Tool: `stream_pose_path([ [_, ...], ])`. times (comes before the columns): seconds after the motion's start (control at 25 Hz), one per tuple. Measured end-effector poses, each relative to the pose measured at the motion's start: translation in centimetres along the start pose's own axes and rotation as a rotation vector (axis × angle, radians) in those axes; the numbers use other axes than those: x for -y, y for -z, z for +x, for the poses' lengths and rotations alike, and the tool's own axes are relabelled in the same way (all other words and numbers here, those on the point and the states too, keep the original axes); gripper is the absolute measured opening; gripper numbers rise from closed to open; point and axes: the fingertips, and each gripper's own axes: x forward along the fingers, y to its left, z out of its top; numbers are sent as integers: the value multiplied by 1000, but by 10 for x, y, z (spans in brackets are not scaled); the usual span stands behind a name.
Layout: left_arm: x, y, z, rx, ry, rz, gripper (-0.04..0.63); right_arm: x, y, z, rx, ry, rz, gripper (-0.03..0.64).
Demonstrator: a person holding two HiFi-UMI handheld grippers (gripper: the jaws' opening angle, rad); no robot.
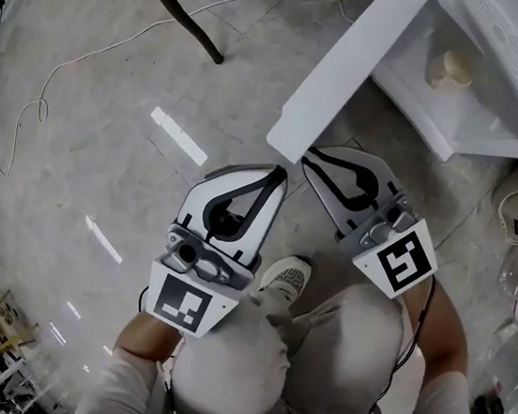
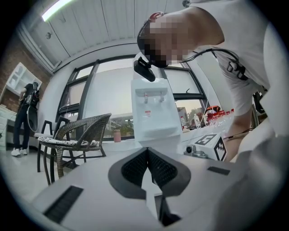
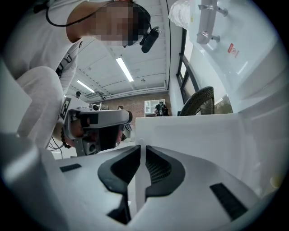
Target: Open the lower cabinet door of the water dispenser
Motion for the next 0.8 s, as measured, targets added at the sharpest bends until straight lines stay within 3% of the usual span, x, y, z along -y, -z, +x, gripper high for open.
stream_pose_path([
  [0.4, -23, 17, 4, -47, -113, -25, 2, 9, 0, 41, 7, 49, 14, 34],
  [0.8, -37, 19, 1, -39, -138, -45, 2, 14, -4, 61, 1, 77, 41, 26],
])
